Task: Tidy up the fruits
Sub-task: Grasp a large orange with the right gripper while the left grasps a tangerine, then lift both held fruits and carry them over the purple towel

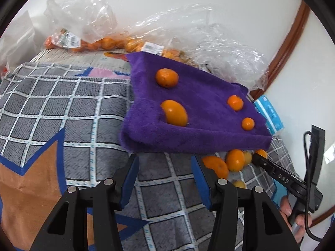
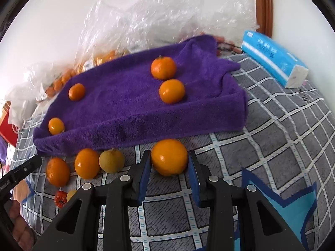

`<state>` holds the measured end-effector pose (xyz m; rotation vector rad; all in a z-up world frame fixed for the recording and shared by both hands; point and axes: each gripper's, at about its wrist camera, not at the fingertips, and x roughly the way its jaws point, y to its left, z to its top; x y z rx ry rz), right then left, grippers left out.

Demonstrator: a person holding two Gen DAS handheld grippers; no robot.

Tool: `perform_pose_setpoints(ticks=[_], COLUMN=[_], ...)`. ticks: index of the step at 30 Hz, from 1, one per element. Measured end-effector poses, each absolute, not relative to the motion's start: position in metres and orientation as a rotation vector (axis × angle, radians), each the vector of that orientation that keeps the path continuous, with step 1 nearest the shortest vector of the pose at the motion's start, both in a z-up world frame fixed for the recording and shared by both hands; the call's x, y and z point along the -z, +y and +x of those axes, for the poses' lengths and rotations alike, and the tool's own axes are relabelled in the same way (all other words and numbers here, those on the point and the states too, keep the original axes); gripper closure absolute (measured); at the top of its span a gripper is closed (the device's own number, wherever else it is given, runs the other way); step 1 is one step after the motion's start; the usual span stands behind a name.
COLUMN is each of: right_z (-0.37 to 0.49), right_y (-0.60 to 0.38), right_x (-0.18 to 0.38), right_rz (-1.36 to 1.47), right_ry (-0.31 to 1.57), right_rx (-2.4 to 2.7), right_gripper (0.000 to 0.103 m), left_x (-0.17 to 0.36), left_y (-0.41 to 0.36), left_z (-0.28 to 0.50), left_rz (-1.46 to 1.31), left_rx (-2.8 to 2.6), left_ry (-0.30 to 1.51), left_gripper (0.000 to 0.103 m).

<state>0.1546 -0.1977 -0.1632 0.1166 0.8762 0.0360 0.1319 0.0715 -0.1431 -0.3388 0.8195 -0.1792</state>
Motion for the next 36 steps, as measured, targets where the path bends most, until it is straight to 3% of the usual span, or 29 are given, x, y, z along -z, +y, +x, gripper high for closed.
perform_pose_setpoints(ticks=[6,16,19,20,30,34,36], right_z=[0.143,0.131,0.130,0.130,0.124,0.124,0.123], right_y=[-0.202,-0.207,-0.210,-0.211,-0.224,-0.221,-0.221], right_x=[0.155,0.149,0.149,0.149,0.150,0.150,0.150], right_rz=[0.124,0.113,0.122,0.122,0.153,0.144,0.141], right_ry=[0.810,0.771,0.771,0.771,0.764,0.764,0.762], right_rx=[-0.033,-0.020,-0.011,-0.008,0.015,0.014,0.013], right_gripper=[0.069,0.069,0.069,0.069,0.069,0.069,0.069], left_x=[0.134,0.142,0.144,0.143,0.136,0.142,0.144], left_y=[0.050,0.015,0.009,0.010,0.054,0.051,0.044], left_z=[0.122,0.144,0.148,0.147,0.124,0.127,0.126], left_rz=[-0.274,-0.256,-0.226,-0.230,-0.257,-0.211,-0.162], left_rx=[0.287,0.263,0.219,0.225,0.097,0.089,0.074], left_ry=[0.769,0.904,0.914,0.912,0.922,0.913,0.892], left_gripper=[0.053,0.053,0.058,0.064,0.064,0.049,0.048])
